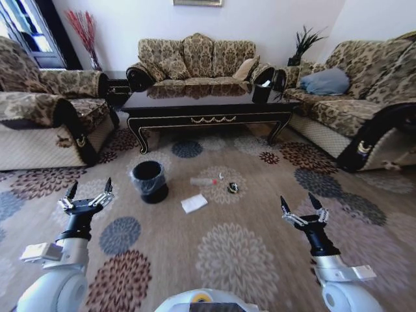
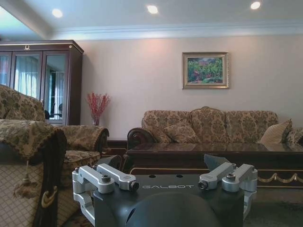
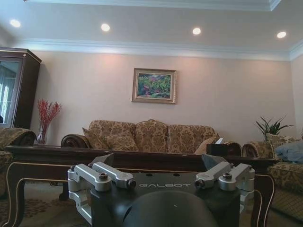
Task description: Move to the front of the table and pick up the trash from the floor, then place it into the trash bin.
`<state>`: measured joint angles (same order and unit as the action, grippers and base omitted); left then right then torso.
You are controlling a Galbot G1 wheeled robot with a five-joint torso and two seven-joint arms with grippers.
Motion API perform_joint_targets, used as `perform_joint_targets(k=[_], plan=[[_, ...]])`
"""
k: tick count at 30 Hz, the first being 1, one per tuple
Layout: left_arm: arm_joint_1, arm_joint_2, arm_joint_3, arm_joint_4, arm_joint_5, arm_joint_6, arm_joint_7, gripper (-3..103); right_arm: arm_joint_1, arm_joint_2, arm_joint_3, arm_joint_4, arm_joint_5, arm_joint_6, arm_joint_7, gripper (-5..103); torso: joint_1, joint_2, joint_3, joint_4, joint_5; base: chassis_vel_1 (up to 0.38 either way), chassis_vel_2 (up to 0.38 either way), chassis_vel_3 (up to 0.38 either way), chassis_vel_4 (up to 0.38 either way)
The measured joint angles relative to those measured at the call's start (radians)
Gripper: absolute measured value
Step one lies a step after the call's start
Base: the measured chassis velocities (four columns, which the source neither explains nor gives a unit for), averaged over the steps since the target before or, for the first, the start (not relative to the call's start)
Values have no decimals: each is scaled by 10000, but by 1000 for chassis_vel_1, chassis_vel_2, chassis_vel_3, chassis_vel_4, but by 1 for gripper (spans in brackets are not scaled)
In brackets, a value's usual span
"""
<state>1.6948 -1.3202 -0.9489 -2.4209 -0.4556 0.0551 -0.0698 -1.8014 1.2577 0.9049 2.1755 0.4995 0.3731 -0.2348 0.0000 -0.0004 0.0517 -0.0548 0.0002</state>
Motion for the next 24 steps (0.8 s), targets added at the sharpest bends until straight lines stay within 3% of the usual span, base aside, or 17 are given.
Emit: perform_joint_targets(k=[9,24], plan=[[12,6,1,41,25,1,7,100,12,2,-41,-57,5,122,-87,100,2,0,5,1,-5,-299,317,316,-306],[1,51,-26,108,23,9,44,100,41,-1,-51,-34,-2,59,-4,100,-1,2,0,-1,-2,-7,4,9,-4]])
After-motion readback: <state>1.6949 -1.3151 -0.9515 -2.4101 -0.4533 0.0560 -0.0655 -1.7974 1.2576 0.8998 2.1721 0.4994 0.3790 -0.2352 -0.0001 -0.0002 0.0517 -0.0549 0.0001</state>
